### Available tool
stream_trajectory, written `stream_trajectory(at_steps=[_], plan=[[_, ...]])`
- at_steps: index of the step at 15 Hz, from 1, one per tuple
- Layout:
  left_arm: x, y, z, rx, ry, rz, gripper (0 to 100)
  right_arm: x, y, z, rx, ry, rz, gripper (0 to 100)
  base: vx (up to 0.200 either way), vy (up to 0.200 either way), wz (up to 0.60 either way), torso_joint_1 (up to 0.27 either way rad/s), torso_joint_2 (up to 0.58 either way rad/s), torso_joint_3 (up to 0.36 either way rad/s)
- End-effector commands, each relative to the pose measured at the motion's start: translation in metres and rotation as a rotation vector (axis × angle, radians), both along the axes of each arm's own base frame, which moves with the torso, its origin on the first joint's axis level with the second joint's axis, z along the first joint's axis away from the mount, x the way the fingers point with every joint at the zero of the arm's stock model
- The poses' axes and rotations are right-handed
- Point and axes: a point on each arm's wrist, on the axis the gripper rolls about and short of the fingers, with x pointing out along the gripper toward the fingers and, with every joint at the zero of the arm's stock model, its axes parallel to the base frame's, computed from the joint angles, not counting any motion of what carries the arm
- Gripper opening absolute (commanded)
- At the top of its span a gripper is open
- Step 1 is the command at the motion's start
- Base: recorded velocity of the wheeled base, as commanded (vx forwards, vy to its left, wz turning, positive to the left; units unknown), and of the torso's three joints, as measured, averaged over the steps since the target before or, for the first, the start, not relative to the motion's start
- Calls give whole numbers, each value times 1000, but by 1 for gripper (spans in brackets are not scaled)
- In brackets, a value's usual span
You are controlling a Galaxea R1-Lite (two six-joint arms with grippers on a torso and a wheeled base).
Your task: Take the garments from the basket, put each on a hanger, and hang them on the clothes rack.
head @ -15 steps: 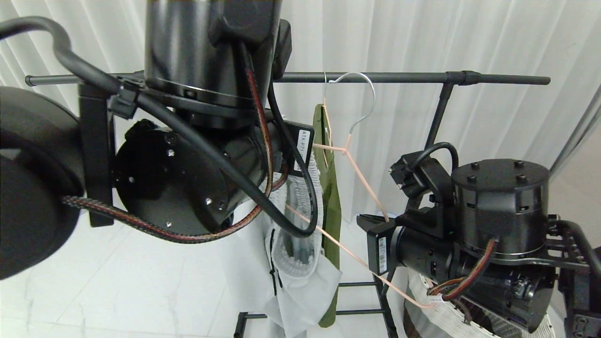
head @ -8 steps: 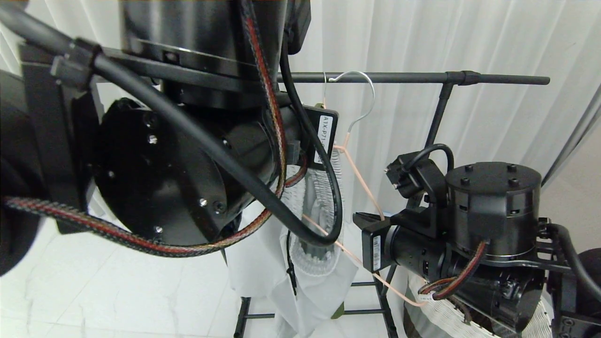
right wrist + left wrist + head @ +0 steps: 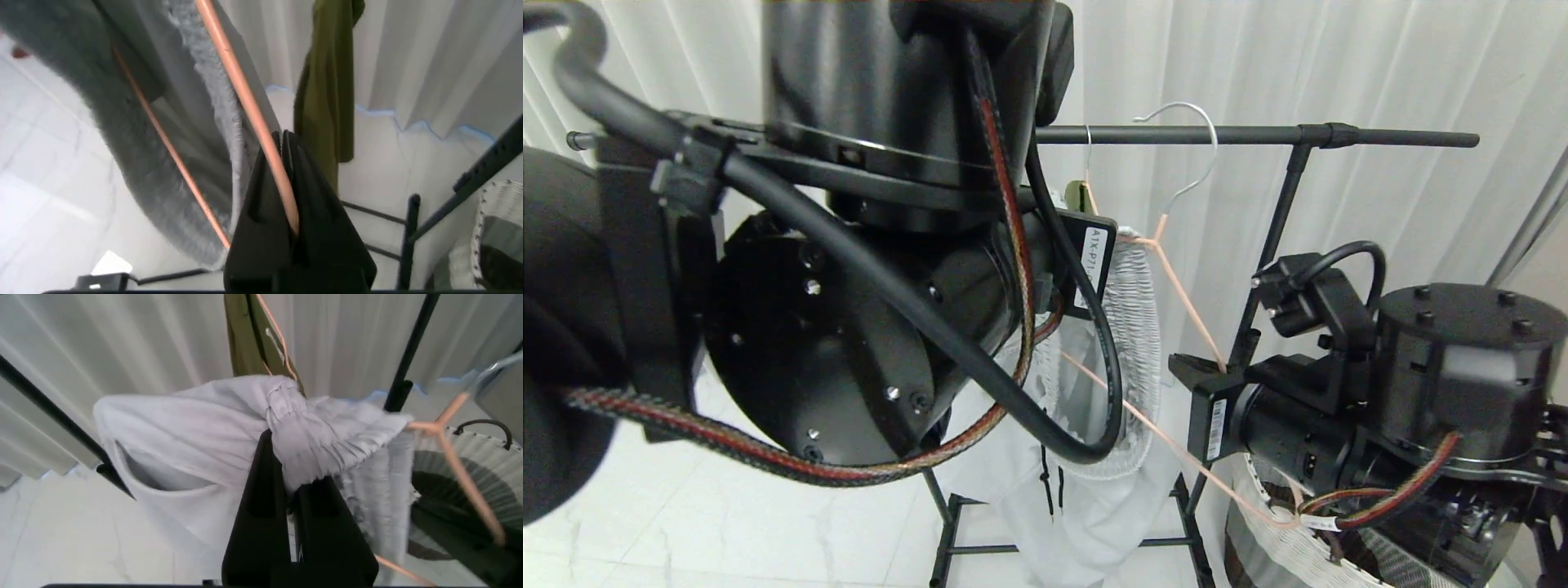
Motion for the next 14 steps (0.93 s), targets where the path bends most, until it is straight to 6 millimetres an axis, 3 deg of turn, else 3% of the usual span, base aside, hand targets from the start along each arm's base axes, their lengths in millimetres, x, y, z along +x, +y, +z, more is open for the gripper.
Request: stream_trajectory(at_steps=[1,4,12,13,14], plan=[[-4,-1,-4,11,4,-2,0,-5,-7,10,50,-32,0,0,0,0,0,0,0,0],[-12,-10,-10,6,19,-29,0,-4,-6,10,60,-37,1,0,0,0,0,0,0,0],[-11,-11,-19,-39,11,-23,0,-6,-7,8,93,-57,7,0,0,0,0,0,0,0],[-11,-11,-19,-40,10,-23,100,-7,-8,7,95,-61,9,0,0,0,0,0,0,0],[-10,-10,-19,-40,10,-21,100,-7,-8,8,98,-62,9,0,0,0,0,0,0,0]])
